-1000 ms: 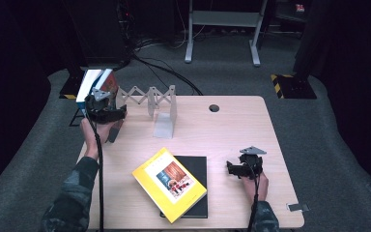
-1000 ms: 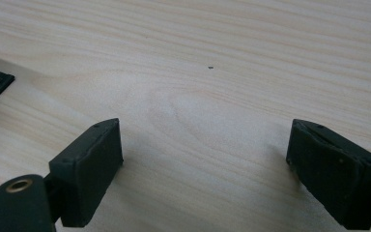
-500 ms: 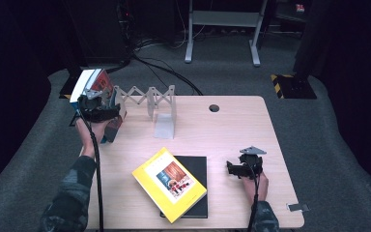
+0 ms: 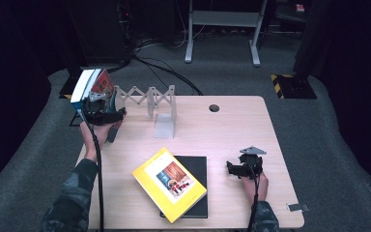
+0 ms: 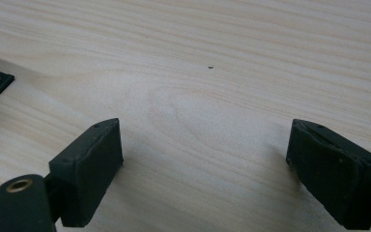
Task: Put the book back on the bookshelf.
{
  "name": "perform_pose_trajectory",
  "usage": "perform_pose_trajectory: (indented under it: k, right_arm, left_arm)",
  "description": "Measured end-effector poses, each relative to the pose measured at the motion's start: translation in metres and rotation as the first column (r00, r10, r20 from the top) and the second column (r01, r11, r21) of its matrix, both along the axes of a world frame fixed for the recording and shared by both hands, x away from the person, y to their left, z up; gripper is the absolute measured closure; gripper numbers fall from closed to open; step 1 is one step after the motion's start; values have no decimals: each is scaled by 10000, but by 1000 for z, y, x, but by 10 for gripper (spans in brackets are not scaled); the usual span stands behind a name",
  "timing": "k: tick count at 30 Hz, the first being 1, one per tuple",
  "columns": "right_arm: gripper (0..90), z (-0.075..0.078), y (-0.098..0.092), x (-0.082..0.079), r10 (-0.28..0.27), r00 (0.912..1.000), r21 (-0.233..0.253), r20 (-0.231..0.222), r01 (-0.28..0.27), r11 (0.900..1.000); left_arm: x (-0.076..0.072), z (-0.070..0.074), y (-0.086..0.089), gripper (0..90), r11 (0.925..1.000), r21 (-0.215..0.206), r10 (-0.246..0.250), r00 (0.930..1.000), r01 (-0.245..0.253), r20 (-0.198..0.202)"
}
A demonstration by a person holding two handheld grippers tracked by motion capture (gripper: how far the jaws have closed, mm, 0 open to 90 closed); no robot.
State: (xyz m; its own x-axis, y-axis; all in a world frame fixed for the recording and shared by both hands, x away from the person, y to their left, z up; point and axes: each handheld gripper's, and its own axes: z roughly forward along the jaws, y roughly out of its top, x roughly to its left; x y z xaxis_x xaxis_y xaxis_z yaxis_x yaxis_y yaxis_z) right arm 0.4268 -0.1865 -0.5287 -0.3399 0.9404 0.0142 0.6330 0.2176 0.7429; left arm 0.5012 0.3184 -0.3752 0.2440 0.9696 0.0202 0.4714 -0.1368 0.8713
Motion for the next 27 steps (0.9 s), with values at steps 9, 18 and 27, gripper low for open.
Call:
perform_pose_trajectory:
  k: [9, 18, 27]
  right_arm:
    - [119, 0, 0, 0, -3, 10000, 7, -1, 3, 10000]
    - [119, 0, 1, -1, 2, 10000, 8, 5, -2, 10000]
    - [118, 0, 2, -3, 137, 9999, -13, -21, -137, 9999]
  left_arm:
    - [-18, -15, -10, 57, 9977, 200, -635, 9958, 649, -653]
    - [-43, -38, -15, 2, 9942, -60, -1071, 9883, 1071, -1086]
    - [-66, -58, -14, 1, 9911, -292, -1329, 9816, 1301, -1374]
